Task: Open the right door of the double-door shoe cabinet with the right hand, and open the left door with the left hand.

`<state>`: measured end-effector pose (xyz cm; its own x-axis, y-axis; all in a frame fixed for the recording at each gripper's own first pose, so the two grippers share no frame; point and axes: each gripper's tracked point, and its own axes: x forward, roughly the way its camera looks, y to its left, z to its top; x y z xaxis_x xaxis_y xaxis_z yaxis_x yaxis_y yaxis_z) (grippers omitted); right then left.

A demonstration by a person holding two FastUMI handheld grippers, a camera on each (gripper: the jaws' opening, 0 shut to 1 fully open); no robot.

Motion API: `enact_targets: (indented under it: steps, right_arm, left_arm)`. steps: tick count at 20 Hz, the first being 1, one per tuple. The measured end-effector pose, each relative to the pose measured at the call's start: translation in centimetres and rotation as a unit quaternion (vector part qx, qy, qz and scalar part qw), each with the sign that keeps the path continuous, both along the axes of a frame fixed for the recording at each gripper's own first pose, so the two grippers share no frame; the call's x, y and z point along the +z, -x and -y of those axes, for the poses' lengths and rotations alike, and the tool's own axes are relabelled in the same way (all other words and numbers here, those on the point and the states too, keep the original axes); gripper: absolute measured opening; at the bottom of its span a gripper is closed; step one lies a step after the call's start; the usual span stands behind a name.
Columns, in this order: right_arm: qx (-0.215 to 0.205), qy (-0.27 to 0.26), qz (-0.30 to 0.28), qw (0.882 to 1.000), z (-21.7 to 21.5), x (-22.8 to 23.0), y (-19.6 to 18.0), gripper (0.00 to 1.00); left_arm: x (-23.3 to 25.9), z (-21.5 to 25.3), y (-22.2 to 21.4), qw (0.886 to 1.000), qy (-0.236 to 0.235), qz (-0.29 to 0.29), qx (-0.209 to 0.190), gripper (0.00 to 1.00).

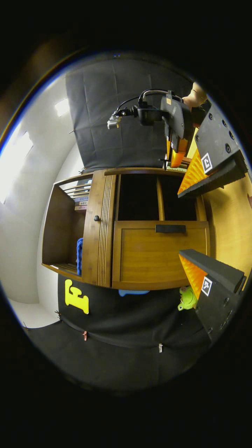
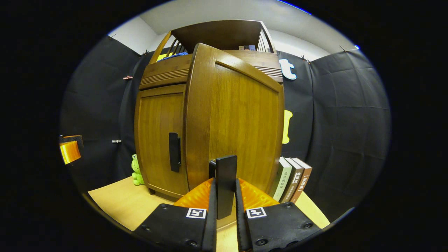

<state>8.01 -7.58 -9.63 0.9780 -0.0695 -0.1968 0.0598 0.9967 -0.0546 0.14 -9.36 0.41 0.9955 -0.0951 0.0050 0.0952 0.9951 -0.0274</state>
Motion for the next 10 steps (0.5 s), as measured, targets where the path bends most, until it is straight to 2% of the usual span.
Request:
enact_targets:
  steps: [5,6,7,8,9,10]
  right_arm:
    - [-0.017,0.015,-0.009,1.0,2.4,0.4,2.0,0.27]
    - [-0.021,0.019,-0.012,1.0,2.9,0.4,2.5,0.22]
    - [-0.024,0.021,-0.018,0.999,3.4,0.2,2.8,0.22]
    - [-0.027,0.022,-0.026,0.999,4.0,-0.2,3.3,0.26]
    - [-0.031,0.02,-0.035,0.999,4.6,-0.6,3.6,0.22]
    - [-0.035,0.016,-0.04,0.998,5.1,-0.8,3.9,0.24]
  left_arm:
    - [0.2,2.4,-0.3,1.0,0.002,0.005,-0.026,0.91]
    - [0.2,3.1,-0.3,0.999,0.001,0.006,-0.031,0.89]
    - [0.3,3.5,-0.4,0.999,0.001,0.007,-0.036,0.91]
    - [0.1,4.1,-0.5,0.999,-0.001,0.007,-0.042,0.89]
    - [0.2,4.6,-0.7,0.999,-0.002,0.006,-0.046,0.89]
    - [0.0,5.1,-0.8,0.999,-0.003,0.006,-0.051,0.89]
